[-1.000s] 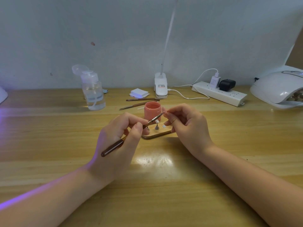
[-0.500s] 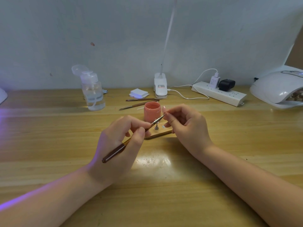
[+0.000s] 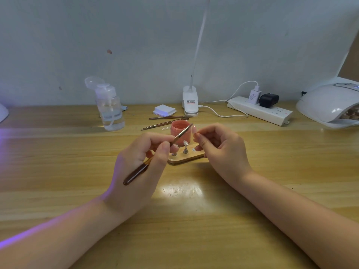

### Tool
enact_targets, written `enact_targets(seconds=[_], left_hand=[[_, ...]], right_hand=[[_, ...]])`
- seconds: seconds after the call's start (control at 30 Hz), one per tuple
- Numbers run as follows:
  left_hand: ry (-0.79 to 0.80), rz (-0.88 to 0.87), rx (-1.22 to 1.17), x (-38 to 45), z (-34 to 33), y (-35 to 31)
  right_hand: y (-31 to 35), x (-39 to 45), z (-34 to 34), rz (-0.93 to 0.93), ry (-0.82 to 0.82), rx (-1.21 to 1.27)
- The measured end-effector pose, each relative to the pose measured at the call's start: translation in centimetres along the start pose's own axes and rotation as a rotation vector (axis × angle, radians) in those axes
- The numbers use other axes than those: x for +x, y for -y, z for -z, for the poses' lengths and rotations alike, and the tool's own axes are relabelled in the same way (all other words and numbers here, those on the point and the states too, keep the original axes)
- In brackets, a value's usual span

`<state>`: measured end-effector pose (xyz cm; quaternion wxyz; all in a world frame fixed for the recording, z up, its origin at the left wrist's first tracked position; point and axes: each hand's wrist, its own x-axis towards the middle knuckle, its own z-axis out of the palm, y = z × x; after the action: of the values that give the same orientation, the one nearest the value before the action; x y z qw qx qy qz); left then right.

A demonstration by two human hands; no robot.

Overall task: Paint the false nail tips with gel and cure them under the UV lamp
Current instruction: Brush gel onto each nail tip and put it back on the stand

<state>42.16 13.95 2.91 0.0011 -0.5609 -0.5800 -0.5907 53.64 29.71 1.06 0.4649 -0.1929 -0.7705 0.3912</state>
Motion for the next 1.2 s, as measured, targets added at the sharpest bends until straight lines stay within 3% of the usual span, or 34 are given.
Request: enact_targets(seconds=[0.2, 0.63, 0.93, 1.2], left_hand=[[0.012, 0.106, -0.195, 0.2, 0.1, 0.6], [-0.032, 0.135, -0.240, 0.6, 0.2, 0.4], [-0.237, 0.291, 0.062, 7.0, 0.9, 1.0], [0.065, 0.440, 0.453, 13.8, -0.8, 0.8]], right_hand=[[0.3, -0.1, 0.0, -0.014, 0.027, 0.029], [0.6, -0.1, 0.0, -0.029, 0.028, 0.051], [0.6, -0.1, -0.1, -0.059, -0.005, 0.063], [0.9, -0.3, -0.1, -0.016, -0.001, -0.015]])
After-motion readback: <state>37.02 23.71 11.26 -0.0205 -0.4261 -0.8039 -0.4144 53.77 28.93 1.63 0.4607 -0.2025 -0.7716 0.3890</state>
